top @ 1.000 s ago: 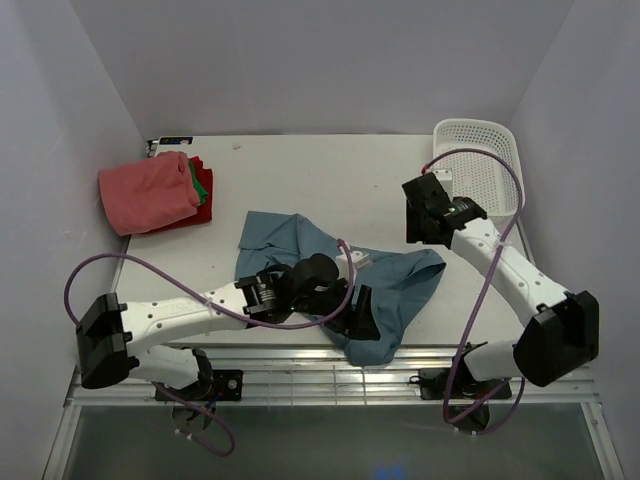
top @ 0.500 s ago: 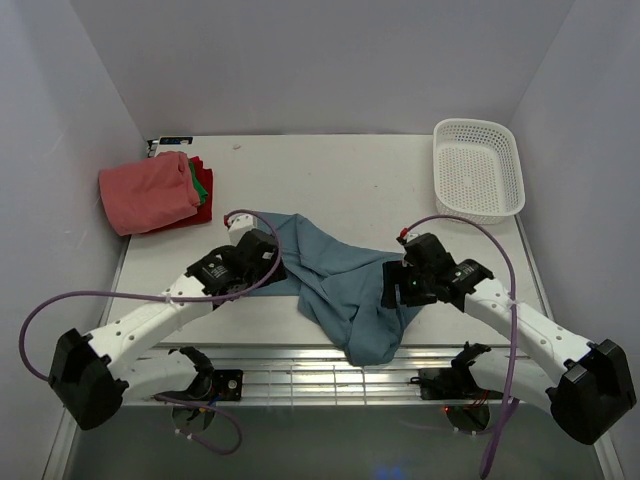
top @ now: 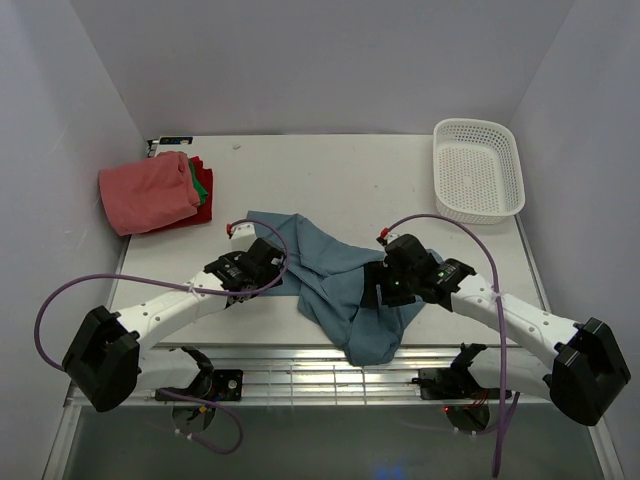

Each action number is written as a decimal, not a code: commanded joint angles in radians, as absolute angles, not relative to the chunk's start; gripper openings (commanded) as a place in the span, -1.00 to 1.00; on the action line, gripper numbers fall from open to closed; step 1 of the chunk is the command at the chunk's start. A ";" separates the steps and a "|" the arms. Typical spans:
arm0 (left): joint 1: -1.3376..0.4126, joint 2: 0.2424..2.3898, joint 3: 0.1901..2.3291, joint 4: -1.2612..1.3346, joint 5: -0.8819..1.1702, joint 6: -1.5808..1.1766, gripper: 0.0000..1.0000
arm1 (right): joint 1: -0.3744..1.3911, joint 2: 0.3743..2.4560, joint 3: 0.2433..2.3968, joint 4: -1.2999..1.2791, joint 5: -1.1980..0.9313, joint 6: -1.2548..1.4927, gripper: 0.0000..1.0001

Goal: Fold and stack the t-shirts
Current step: Flatten the tshirt out

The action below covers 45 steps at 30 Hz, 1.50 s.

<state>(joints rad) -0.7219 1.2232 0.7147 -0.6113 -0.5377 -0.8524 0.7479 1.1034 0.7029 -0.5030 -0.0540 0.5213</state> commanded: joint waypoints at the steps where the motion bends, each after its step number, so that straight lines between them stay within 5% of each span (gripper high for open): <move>1: -0.715 1.227 0.730 -0.497 -0.595 -0.805 0.68 | 0.778 1.129 0.745 -0.462 -0.061 0.543 0.45; 23: -0.675 1.394 0.767 -0.269 -0.693 -0.609 0.56 | 0.876 1.126 0.758 -0.489 -0.041 0.603 0.17; 41: -0.635 1.460 0.761 -0.232 -0.634 -0.603 0.55 | 0.882 1.161 0.769 -0.532 0.107 0.581 0.17; 45: -0.629 1.470 0.758 -0.233 -0.630 -0.601 0.26 | 0.884 1.178 0.755 -0.525 0.098 0.586 0.17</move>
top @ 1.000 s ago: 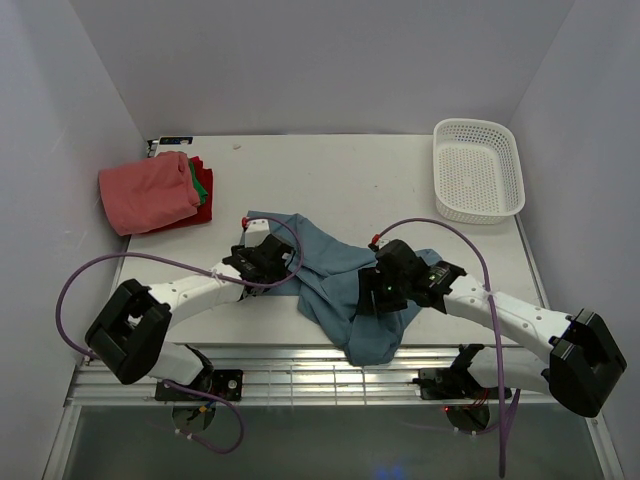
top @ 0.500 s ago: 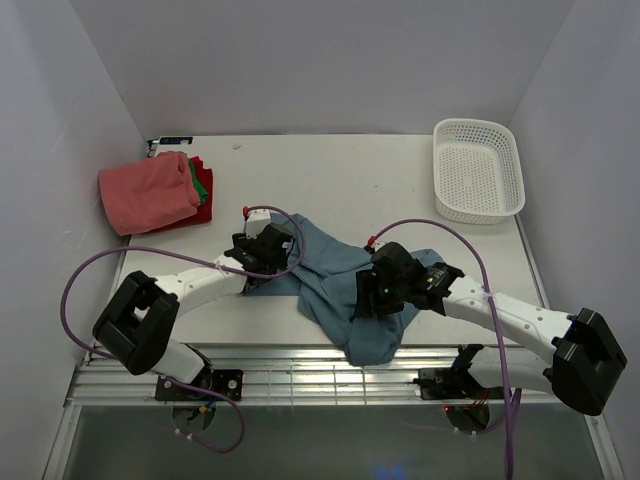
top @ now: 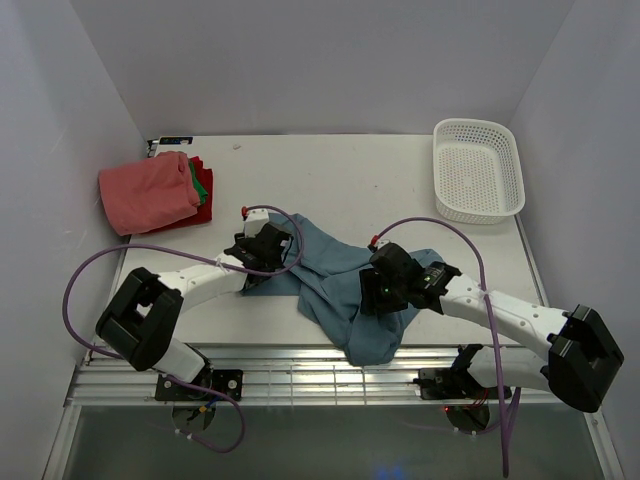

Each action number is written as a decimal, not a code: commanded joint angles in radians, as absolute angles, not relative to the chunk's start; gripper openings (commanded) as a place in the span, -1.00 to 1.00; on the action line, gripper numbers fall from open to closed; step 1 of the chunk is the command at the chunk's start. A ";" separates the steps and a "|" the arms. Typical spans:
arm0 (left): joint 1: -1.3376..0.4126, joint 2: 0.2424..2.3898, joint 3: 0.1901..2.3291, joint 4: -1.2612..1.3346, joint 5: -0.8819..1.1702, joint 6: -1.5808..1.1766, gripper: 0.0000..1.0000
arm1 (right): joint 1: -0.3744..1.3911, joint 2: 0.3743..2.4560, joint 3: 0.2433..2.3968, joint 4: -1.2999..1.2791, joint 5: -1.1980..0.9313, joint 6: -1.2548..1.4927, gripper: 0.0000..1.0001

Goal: Fold and stack the t-shirts
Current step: Flatten the tshirt out

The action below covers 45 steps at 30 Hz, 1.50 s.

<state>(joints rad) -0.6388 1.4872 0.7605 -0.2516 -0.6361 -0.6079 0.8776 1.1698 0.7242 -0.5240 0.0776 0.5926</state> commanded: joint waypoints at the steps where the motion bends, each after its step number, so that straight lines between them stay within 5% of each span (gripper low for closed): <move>1: -0.629 1.471 0.756 -0.233 -0.630 -0.601 0.21 | 0.884 1.177 0.749 -0.520 0.097 0.591 0.17; 14: -0.615 1.460 0.727 -0.227 -0.611 -0.595 -0.38 | 0.882 1.173 0.709 -0.489 0.120 0.609 0.16; 24: -0.611 1.420 0.700 -0.235 -0.609 -0.601 -0.59 | 0.882 1.173 0.690 -0.431 0.083 0.609 0.00; 29: -0.604 1.396 0.689 -0.248 -0.620 -0.603 -0.63 | 0.882 1.207 0.707 -0.434 0.077 0.594 -0.30; 33: -0.589 1.359 0.693 -0.277 -0.621 -0.604 -0.65 | 0.882 1.204 0.732 -0.437 0.093 0.588 -0.84; 41: -0.540 1.197 0.891 -0.439 -0.692 -0.581 -0.93 | 0.828 1.183 1.076 -0.681 0.348 0.497 -0.85; 45: -0.453 1.138 1.076 -0.465 -0.709 -0.482 -0.94 | 0.620 1.196 1.317 -0.736 0.371 0.341 -0.85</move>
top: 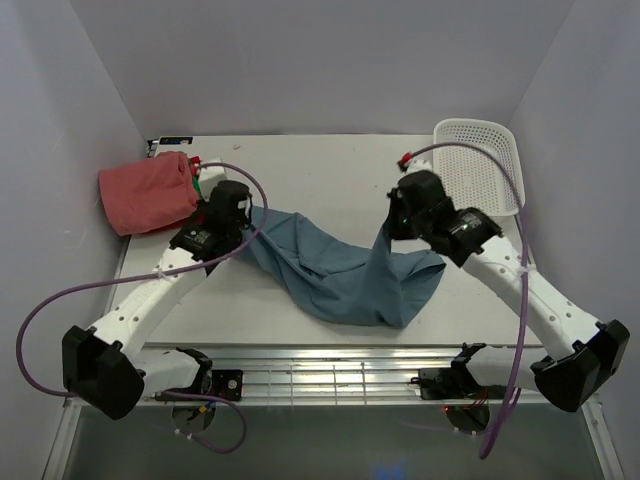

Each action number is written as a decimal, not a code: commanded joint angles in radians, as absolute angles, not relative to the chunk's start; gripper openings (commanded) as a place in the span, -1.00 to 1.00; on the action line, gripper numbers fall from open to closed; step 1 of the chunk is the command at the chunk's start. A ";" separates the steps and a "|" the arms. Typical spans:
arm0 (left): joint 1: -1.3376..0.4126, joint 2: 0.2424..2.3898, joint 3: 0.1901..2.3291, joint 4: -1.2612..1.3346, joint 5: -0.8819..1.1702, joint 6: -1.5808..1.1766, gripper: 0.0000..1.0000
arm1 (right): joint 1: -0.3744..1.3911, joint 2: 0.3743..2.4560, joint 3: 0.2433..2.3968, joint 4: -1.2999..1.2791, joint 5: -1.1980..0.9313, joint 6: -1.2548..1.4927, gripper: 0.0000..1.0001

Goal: Fold and stack the t-shirts
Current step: Flatten the tshirt out

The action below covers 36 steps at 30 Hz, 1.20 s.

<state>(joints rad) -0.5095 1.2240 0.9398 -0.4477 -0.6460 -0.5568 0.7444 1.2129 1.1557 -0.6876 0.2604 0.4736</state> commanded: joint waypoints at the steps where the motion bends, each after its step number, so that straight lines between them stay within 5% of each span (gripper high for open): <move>1: -0.439 1.137 1.153 -0.465 -0.709 -0.441 -0.94 | 0.567 1.224 1.366 -0.738 0.345 0.315 -0.85; 5: -0.364 1.163 1.343 -0.437 -0.699 -0.347 -0.92 | 0.369 1.358 1.654 -0.782 0.249 0.227 -0.85; 13: -0.313 1.161 1.683 -0.330 -0.772 -0.226 -0.85 | 0.239 1.546 2.328 -0.897 0.203 0.186 -0.85; 21: -0.313 1.052 1.804 -0.391 -0.346 -0.219 -0.86 | 0.232 1.194 2.046 -0.542 0.204 0.086 -0.84; 24: -0.313 1.037 1.905 -0.466 -0.185 -0.284 -1.00 | 0.232 1.131 2.103 -0.520 0.176 0.046 -0.85; 36: -0.314 1.091 2.235 -0.600 0.144 -0.485 -1.00 | 0.232 1.060 2.279 -0.462 0.045 0.136 -0.85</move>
<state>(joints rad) -0.3176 1.0527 2.1754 -0.5522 0.0334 -0.4183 0.2356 1.0348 2.2425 -0.5442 0.0765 0.1070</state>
